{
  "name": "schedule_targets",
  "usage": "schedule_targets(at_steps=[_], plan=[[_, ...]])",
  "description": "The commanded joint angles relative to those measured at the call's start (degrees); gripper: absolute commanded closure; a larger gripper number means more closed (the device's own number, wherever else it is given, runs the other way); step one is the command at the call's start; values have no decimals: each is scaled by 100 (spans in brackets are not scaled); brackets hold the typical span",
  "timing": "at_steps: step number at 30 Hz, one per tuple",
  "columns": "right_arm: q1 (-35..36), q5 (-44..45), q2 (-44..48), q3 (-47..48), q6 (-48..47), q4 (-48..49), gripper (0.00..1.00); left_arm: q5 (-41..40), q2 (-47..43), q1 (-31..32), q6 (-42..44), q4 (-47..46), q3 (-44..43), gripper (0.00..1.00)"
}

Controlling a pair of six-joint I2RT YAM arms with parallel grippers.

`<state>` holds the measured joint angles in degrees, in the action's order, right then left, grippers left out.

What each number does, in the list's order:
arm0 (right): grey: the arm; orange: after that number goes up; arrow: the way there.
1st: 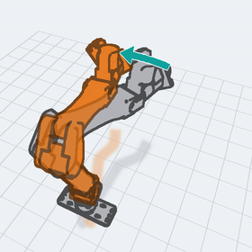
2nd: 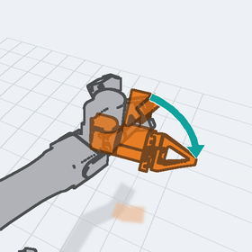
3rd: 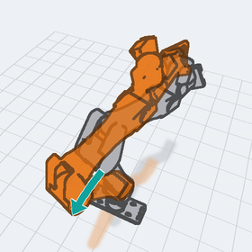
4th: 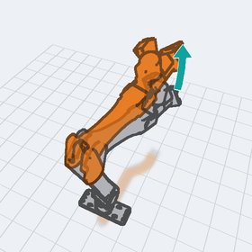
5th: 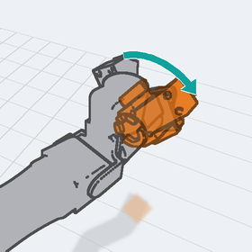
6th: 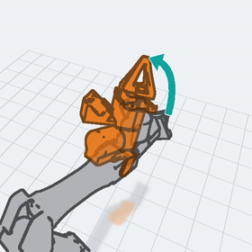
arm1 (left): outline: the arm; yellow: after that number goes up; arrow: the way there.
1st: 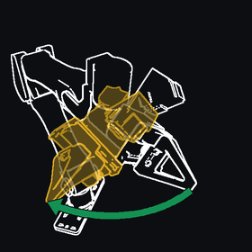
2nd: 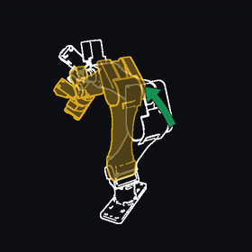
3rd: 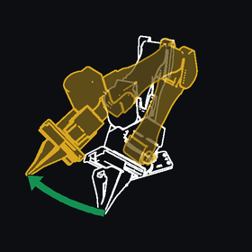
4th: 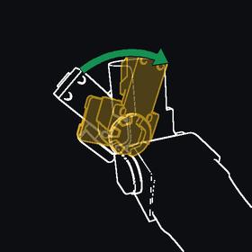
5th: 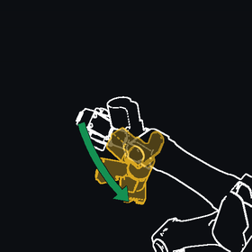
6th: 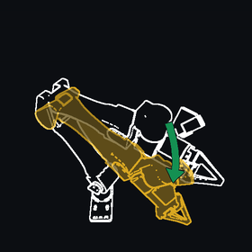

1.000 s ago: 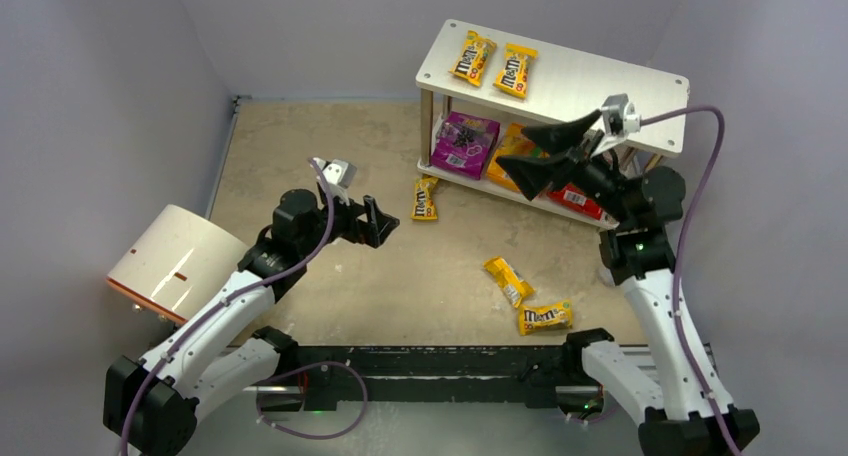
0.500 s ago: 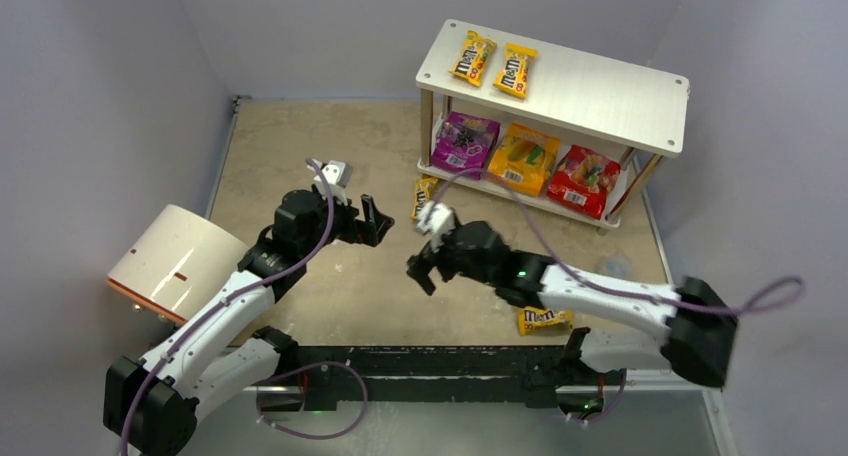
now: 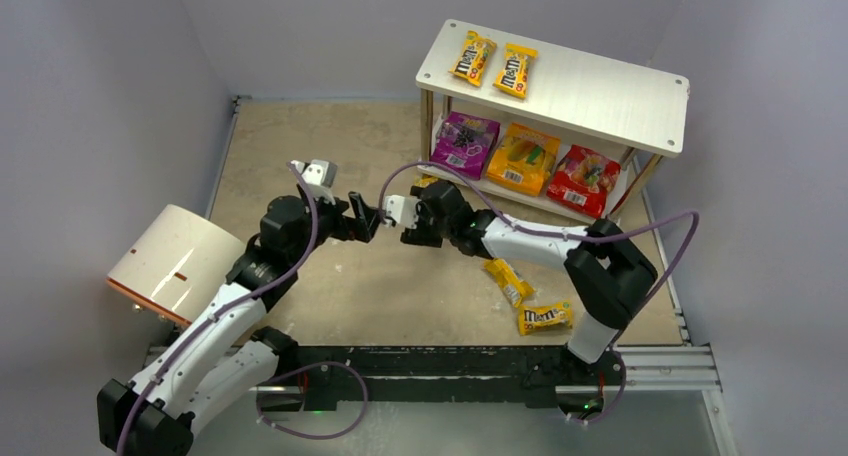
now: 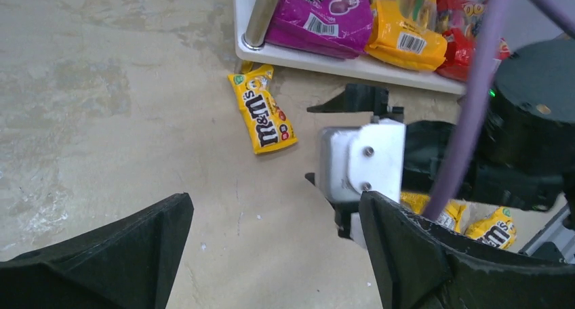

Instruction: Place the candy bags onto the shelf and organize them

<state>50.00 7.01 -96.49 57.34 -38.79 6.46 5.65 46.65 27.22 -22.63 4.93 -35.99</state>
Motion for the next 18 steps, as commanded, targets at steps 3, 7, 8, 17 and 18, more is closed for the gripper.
schedule_targets(at_steps=[3, 7, 8, 17, 18], plan=[[-357, -982, -656, 782, -933, -514, 24, -79, -210, 11, 99, 154, 55, 0], [-557, -1550, -912, 1223, -1240, -1172, 26, -51, -314, 10, 103, 92, 100, 0], [-582, -1488, -971, 1238, -1274, -1063, 26, -88, -325, 11, 94, 108, 94, 0], [-960, -1445, -1680, 1768, -1241, -1106, 33, -165, -280, 7, 85, 109, 92, 0], [-977, -1453, -1770, 1801, -1245, -1119, 34, -173, -289, 8, 84, 113, 92, 0]])
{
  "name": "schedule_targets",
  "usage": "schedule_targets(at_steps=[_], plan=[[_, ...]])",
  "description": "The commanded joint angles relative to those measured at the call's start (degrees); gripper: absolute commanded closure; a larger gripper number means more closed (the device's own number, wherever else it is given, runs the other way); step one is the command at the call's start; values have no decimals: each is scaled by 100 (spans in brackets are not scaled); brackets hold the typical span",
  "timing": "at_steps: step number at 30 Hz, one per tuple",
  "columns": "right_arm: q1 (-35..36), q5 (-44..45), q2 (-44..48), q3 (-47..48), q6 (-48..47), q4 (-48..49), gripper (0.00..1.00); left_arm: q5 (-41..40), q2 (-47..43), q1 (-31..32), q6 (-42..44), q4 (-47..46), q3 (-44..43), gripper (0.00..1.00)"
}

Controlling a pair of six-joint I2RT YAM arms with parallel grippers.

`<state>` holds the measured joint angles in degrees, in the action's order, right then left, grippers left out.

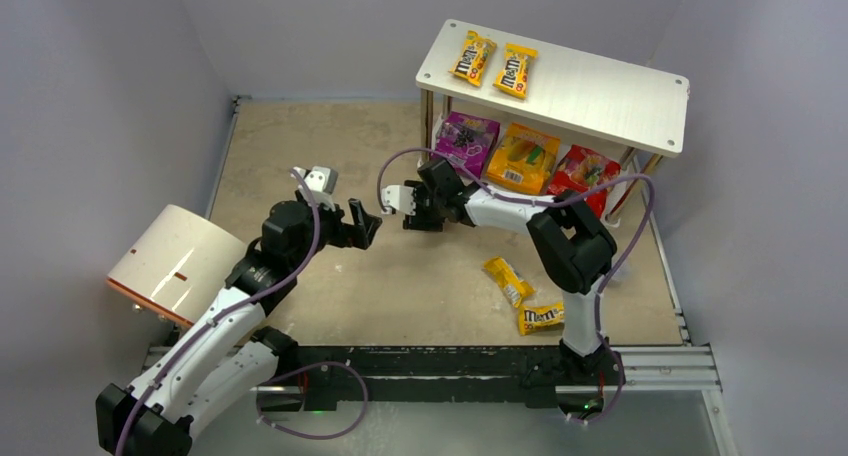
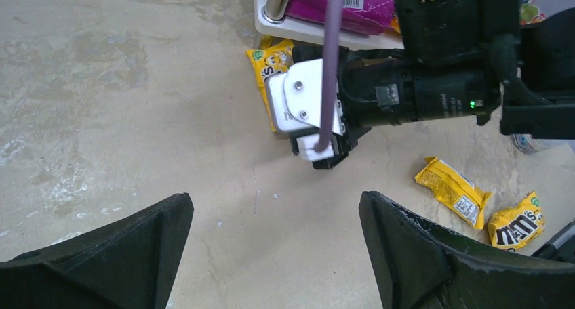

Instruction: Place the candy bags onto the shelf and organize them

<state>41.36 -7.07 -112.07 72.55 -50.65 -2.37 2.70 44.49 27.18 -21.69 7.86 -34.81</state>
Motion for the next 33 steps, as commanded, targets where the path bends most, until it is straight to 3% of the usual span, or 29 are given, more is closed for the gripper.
schedule_targets(at_steps=[1, 8, 17, 20, 27, 33], plan=[[-136, -59, -263, 323, -59, -248, 36, 117, -75, 11, -3, -179, -26, 0], [-221, -245, -439, 416, -32, -229, 51, 38, -55, 15, 7, -174, -26, 0], [-218, -555, -251, 312, 7, -135, 94, -68, -38, 15, -10, -148, -26, 0], [-218, -915, 344, 39, 83, -109, 98, -79, -60, 15, -10, -136, -31, 0], [-217, -2954, 2384, -366, 285, -682, 100, -109, -211, 15, -36, -175, 29, 0], [-221, -3598, 3934, -70, 153, -1247, 100, -65, -400, 15, -19, -246, 99, 0]])
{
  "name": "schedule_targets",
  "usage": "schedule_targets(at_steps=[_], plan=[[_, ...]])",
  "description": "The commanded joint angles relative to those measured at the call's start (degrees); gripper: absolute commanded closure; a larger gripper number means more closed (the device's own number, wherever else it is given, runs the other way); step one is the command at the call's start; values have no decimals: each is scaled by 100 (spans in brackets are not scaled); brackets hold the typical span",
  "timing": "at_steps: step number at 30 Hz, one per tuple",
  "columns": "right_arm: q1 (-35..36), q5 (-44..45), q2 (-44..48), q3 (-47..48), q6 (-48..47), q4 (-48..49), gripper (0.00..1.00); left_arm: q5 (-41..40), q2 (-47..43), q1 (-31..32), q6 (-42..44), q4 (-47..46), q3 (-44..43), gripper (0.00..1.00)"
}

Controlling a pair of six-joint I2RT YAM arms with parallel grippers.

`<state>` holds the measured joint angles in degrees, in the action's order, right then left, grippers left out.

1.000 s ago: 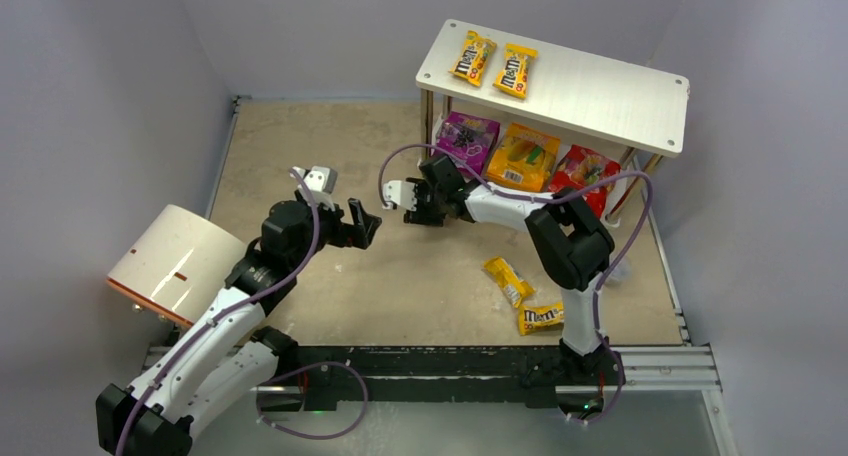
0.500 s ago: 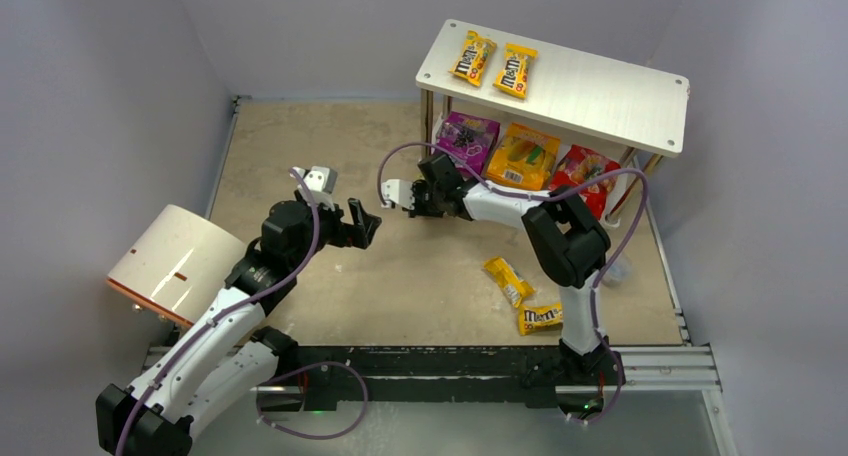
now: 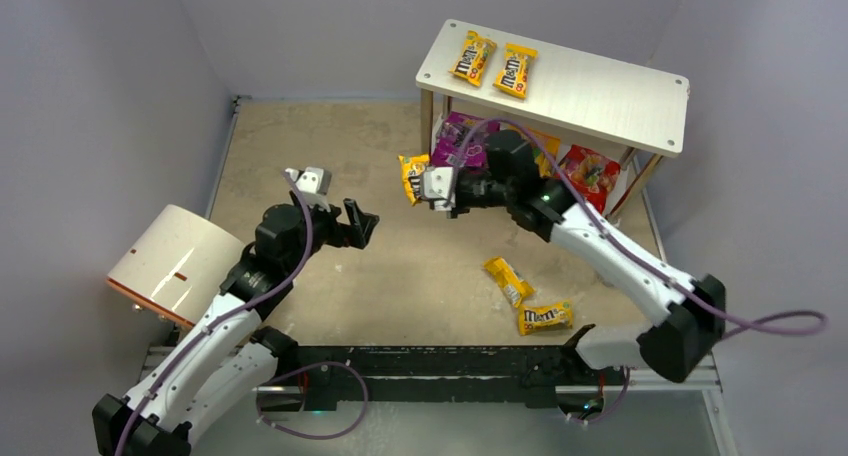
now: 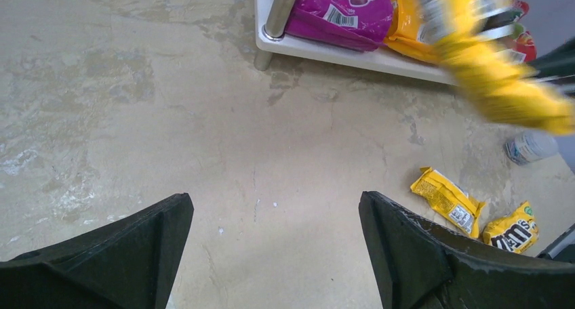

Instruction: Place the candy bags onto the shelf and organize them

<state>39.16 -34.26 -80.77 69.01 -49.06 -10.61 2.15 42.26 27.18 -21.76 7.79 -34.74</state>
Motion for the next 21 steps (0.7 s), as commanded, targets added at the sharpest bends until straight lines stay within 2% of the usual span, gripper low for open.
schedule_targets(at_steps=[1, 3, 5, 7, 10, 13, 16, 21], plan=[[-1, -867, 1042, 325, 19, -393, 100, -13, -223, 15, -13, -261, 121, 0], [-4, -318, 1512, 408, 402, -53, 100, -36, -320, 15, -29, -310, 172, 0], [-5, 593, 1722, 581, 814, 382, 100, -26, -350, 15, -30, -314, 178, 0], [-20, 1497, 1699, 1056, 713, 30, 100, -30, -354, 15, -30, -316, 182, 0], [-287, 1978, 1300, 2199, 415, -1006, 100, -32, -326, 15, -26, -348, 204, 0], [-770, 2180, 812, 3101, 211, -1888, 100, -34, -277, 15, -21, -315, 180, 0], [-1392, 2106, 471, 3685, 36, -2319, 100, -27, -268, 14, -13, -319, 178, 0], [-2484, 1106, -212, 4769, -321, -3283, 100, -48, -206, 15, 22, -291, 153, 0]])
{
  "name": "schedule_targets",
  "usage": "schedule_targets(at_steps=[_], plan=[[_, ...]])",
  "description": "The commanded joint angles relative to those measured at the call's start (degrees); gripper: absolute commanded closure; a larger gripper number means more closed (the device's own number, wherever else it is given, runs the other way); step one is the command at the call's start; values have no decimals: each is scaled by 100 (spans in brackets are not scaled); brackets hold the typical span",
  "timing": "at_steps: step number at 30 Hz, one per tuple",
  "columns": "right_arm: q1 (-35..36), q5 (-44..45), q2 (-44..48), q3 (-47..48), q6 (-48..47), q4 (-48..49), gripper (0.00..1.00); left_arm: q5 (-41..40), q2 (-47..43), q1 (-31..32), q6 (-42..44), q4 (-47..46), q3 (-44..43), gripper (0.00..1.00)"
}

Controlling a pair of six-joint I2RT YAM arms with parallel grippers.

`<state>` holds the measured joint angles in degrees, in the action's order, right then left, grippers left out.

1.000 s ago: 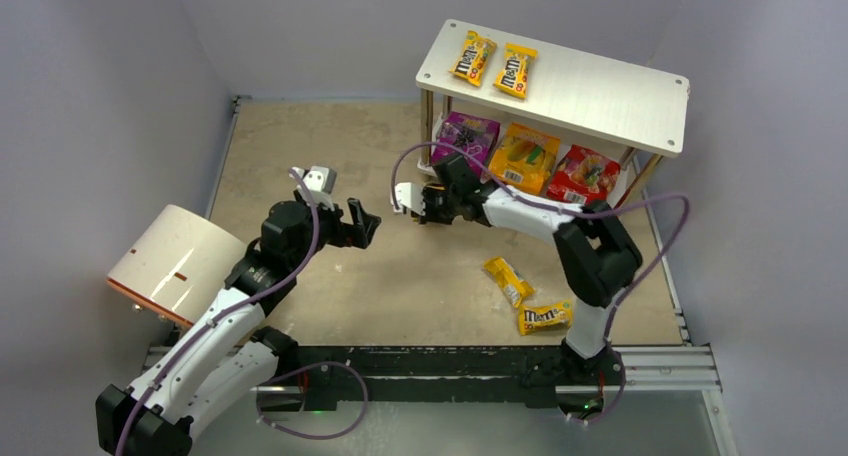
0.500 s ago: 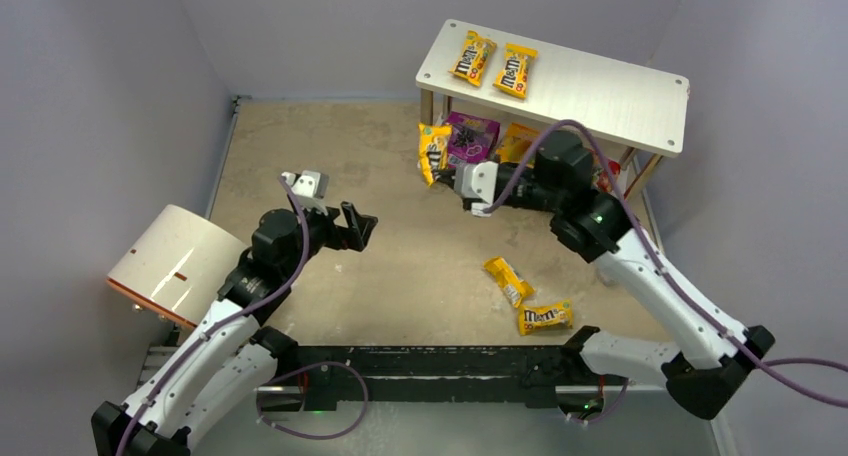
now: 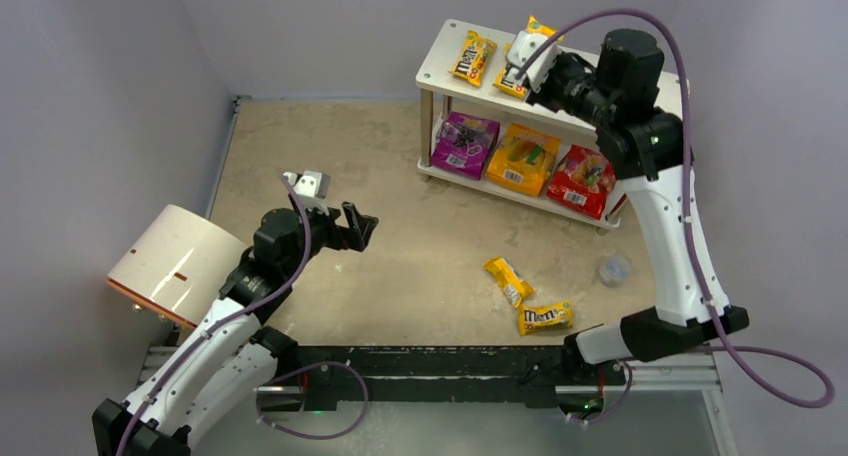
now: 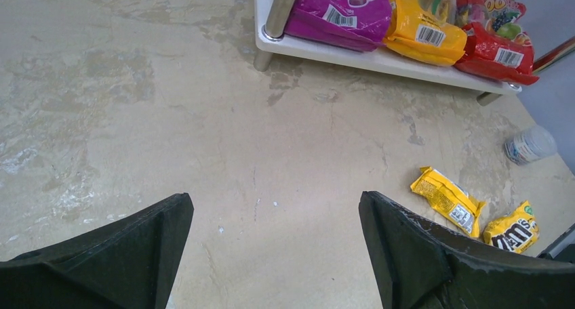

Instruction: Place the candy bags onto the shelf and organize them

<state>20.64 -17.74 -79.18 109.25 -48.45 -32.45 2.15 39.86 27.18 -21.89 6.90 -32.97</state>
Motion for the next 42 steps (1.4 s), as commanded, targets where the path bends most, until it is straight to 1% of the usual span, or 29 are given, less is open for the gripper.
schedule_targets(at_steps=[1, 3, 7, 10, 15, 16, 18, 20, 21, 23, 27, 29, 30, 31, 32, 33, 34, 35, 36, 38, 39, 40, 42], plan=[[-799, -701, -477, 851, -424, -1226, 100, -77, 37, 14, 43, -186, -32, 0], [-1072, -895, -633, 872, -620, -1434, 100, -129, 56, 15, 53, -163, -40, 0], [-1474, -1245, -853, 853, -726, -1624, 100, -102, 151, 10, 70, -183, -59, 0], [-1552, -1513, -885, 807, -904, -1721, 100, -110, 248, 15, 53, -99, -130, 0], [-1597, -1463, -887, 713, -997, -1834, 100, -126, 334, 15, 53, -83, -155, 0], [-1598, -1477, -860, 675, -991, -1824, 96, -127, 345, 15, 49, -91, -149, 0], [-1599, -1539, -826, 635, -945, -1779, 74, -123, 389, 15, 36, -117, -155, 0], [-1599, -1567, -804, 640, -923, -1773, 62, -110, 432, 12, 36, -108, -178, 0], [-1599, -1590, -789, 637, -921, -1762, 53, -110, 455, 14, 36, -95, -187, 0], [-1599, -1619, -748, 641, -932, -1749, 47, -118, 469, 14, 36, -83, -192, 0], [-1600, -1954, -534, 575, -689, -1460, 38, -112, 456, 13, 36, -90, -192, 0], [-1599, -2196, -251, 282, -147, -777, 32, -101, 448, 15, 36, -101, -184, 0], [-1599, -2245, -40, 24, 278, -211, 27, -97, 451, 15, 36, -101, -183, 0], [-1599, -2231, 279, -363, 944, 599, 20, -100, 457, 15, 28, -110, -184, 0], [-1599, -2102, 518, -961, 1720, 1487, 13, -101, 454, 11, 23, -114, -179, 0], [-1599, -1910, 733, -1379, 2445, 2483, 9, -101, 463, 15, 19, -118, -180, 0], [-1599, -1627, 874, -1721, 3105, 3513, 7, -108, 476, 9, 12, -118, -183, 0], [-1599, -1410, 927, -1862, 3523, 3797, 11, -114, 485, 15, 5, -118, -183, 0], [-1599, -1241, 883, -1853, 3847, 3936, 17, -125, 502, 9, -3, -111, -188, 0], [-1599, -672, 656, -1629, 4363, 3804, 31, -123, 527, 15, -16, -107, -199, 0], [-1599, -452, 507, -1486, 4452, 3668, 36, -105, 531, 15, -17, -104, -205, 0], [-1599, -340, 323, -1325, 4465, 3504, 39, -94, 531, 15, -17, -96, -209, 0], [-1599, -388, -26, -1000, 4388, 3067, 43, -69, 524, 11, -17, -85, -210, 0]])
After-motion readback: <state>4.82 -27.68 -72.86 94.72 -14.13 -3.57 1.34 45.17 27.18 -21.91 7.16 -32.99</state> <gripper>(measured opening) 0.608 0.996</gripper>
